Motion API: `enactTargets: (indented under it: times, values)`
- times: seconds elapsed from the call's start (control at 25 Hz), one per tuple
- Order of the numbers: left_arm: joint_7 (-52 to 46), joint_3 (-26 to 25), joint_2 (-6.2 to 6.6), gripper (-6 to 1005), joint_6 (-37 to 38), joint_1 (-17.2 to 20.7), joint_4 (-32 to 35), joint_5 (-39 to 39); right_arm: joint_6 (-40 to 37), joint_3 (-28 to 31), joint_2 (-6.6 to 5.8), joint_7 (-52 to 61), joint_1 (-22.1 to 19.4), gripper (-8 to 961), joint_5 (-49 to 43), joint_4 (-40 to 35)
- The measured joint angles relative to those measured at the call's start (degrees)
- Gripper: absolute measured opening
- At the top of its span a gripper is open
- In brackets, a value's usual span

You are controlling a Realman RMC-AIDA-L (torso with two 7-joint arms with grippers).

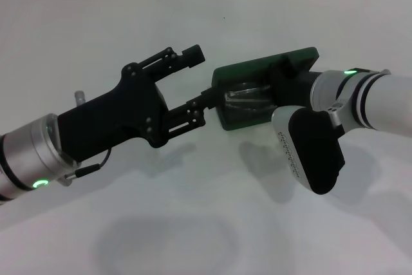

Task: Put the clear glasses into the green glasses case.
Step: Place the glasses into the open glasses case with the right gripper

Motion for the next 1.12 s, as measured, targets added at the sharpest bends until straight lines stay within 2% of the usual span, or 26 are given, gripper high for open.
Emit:
enactTargets:
  times: [0.68, 0.88, 1.12]
  values:
    - [0.1, -0.1, -0.03, 712, -0.4, -1.1, 0.0, 0.0, 7.2, -1.0, 0.00, -0.7, -0.4, 123, -0.2, 3.3]
    - [0.1, -0.1, -0.02, 712, -1.0, -1.2, -0.1, 0.0, 8.7, -1.7, 0.00, -0.2, -0.9, 276, 0.6, 3.0]
    - [0.1, -0.2, -0.02, 712, -1.1, -1.3, -0.1, 0.5, 4.0, -1.4, 0.00, 0.6, -0.9, 468, 3.6, 0.3]
